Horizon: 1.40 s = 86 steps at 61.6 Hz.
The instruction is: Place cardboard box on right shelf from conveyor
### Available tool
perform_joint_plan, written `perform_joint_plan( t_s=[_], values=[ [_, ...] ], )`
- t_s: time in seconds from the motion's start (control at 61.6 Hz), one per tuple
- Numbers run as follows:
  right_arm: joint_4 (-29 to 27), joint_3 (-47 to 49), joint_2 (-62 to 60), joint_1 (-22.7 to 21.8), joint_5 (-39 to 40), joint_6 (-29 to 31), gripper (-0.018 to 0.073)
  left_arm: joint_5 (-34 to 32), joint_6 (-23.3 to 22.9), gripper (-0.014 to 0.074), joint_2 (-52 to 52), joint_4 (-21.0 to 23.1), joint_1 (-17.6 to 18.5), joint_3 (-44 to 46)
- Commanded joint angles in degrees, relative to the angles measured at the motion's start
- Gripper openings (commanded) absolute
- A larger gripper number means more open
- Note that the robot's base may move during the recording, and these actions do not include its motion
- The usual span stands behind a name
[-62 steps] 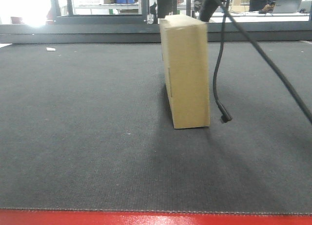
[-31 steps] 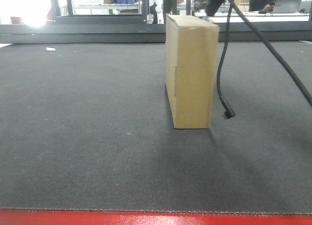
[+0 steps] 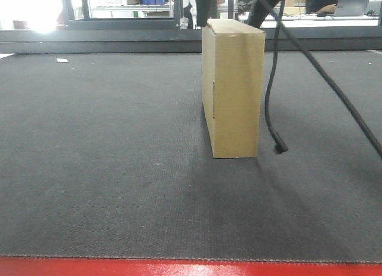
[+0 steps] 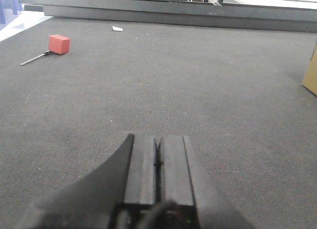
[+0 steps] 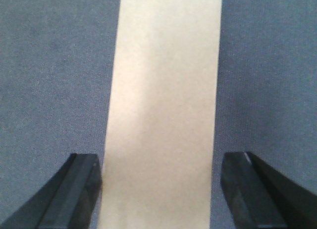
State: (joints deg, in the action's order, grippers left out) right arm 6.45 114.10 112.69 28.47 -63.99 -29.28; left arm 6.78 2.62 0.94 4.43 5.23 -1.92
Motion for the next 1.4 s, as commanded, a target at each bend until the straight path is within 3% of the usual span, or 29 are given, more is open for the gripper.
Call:
perform_joint_plan(
  t_s=[0.0,0.633,0.731,0.844,0.909,1.104,1.234,1.38],
  values=[
    [0.56,1.46,-3.29,-0.30,3.54,0.55,0.0592,-4.88,0.01,-0.0116,0.58,0.34,-0.14,-0.35],
    [-1.83,-5.49,-2.96,-0.30,3.48,2.57,0.0582,-4.88,0.01,-0.0116,0.58,0.34,-0.14,-0.35],
    [-1.92,-5.49,-2.96,-0.30,2.97,3.53,0.0484,-4.88,0.01,-0.0116,0.58,0.34,-0.14,-0.35],
    [-1.86,-5.30,-3.75,-0.30,2.84,3.58,0.0272,-4.88,0.01,-0.0116,0.58,0.34,-0.14,-0.35],
    [-1.20,-5.13,-4.93,-0.30,3.22,3.58,0.0206,-4.88,0.01,-0.0116,0.58,0.34,-0.14,-0.35],
    [4.08,-5.21,-11.35,-0.30,4.08,4.75,0.0203,-4.88,0.01,-0.0116,0.58,0.34,-0.14,-0.35],
    [4.47,-6.12,-15.87,-1.38,4.15,6.61,0.0203,-4.88,0.01,-0.0116,0.58,0.34,-0.14,-0.35],
    [5.23,-14.38,-24.24,-3.60,7.55,8.66,0.0203,-4.88,0.01,-0.0116,0.58,0.34,-0.14,-0.35]
  ],
)
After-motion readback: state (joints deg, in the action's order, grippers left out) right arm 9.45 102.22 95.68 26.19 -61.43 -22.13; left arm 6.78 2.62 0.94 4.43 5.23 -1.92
